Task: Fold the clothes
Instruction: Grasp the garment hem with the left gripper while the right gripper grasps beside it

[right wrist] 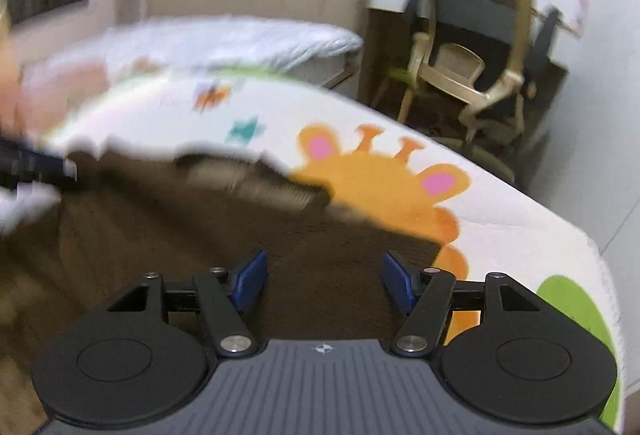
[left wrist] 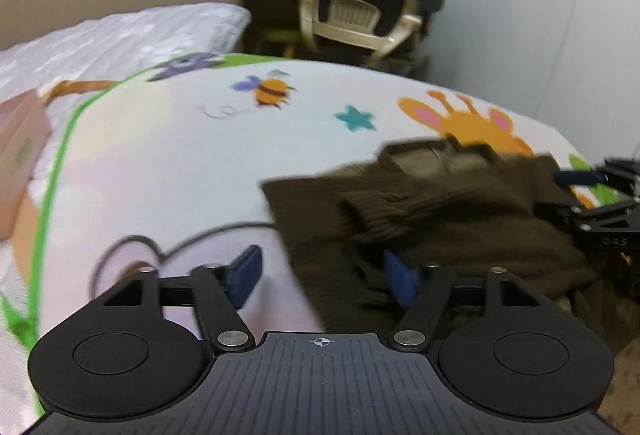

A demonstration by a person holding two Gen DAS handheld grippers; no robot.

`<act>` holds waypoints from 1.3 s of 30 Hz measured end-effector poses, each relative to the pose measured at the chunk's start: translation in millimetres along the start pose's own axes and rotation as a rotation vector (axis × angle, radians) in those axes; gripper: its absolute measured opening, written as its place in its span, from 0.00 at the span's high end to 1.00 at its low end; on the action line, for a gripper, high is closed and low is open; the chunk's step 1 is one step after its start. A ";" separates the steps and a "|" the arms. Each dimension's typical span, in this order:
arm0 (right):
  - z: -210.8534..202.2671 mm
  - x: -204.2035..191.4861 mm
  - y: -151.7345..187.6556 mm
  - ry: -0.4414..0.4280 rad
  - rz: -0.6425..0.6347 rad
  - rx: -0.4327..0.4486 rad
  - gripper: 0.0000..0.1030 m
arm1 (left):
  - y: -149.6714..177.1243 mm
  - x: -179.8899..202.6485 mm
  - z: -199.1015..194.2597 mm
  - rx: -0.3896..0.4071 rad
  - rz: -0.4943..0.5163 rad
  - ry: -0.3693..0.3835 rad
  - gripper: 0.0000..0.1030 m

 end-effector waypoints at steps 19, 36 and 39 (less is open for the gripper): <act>-22.3 35.1 -16.6 -0.107 0.215 0.033 0.87 | -34.5 -9.9 36.9 -0.021 -0.220 0.102 0.86; -179.3 -7.7 140.5 -0.107 0.039 -0.067 0.73 | 98.6 17.4 -123.8 -0.055 -0.036 0.304 0.74; -197.2 1.3 146.4 -0.131 0.062 -0.066 0.46 | 105.0 12.9 -139.8 -0.052 -0.043 0.367 0.48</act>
Point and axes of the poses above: each gripper's, at about its wrist camera, not at the fingertips, and z roughly the way its jaws point, x to its right, y to its underside, the point moved 3 cm from there along z, roughly the way its jaws point, and after that the axes turned 2 degrees about z, right-handed, at the moved point
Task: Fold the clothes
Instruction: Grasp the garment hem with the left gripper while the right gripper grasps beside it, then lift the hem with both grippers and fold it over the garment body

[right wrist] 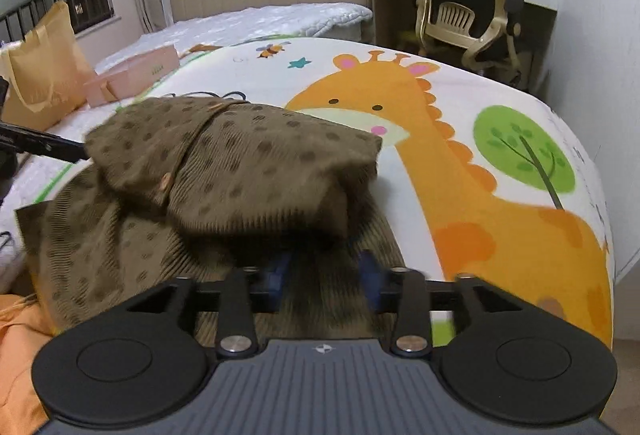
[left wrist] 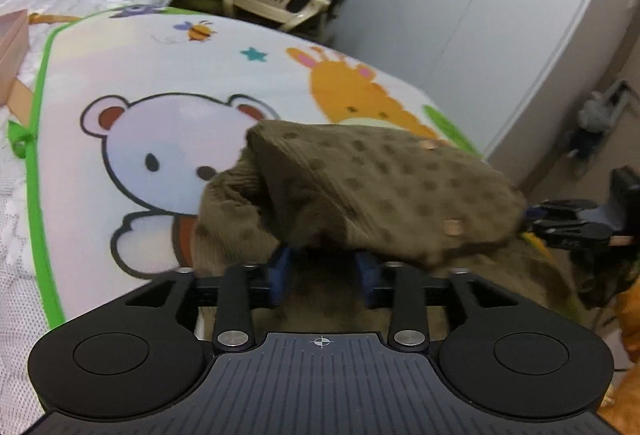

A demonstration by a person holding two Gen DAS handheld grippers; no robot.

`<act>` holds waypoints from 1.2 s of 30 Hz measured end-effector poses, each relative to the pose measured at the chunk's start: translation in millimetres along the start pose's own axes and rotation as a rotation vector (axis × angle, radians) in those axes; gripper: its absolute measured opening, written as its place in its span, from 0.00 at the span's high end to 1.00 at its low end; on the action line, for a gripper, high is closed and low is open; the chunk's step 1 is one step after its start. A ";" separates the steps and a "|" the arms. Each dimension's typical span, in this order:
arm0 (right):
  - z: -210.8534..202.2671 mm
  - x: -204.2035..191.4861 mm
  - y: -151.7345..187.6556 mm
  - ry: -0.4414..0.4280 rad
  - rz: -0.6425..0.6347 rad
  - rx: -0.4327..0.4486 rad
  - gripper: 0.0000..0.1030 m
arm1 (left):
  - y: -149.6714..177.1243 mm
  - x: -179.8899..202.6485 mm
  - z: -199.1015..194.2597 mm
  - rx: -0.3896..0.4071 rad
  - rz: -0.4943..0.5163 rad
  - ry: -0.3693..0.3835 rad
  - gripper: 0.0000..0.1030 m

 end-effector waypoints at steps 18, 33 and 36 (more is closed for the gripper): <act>9.1 -13.2 -37.7 -0.066 0.164 0.134 0.91 | -35.2 4.3 45.0 0.013 -0.175 0.040 0.84; -58.8 -32.6 43.5 -0.100 0.133 0.004 0.45 | 63.9 57.8 -37.6 -0.133 -0.015 0.061 0.45; -66.2 -13.2 22.4 -0.128 0.232 0.067 0.31 | 49.5 45.8 -48.0 -0.065 -0.057 0.100 0.28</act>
Point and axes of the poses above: each gripper's, at about its wrist camera, not at the fingertips, and z roughly the way its jaws point, x to its right, y to its underside, the point moved 3 cm from there along z, roughly the way its jaws point, and after that the axes turned 2 degrees about z, right-handed, at the moved point
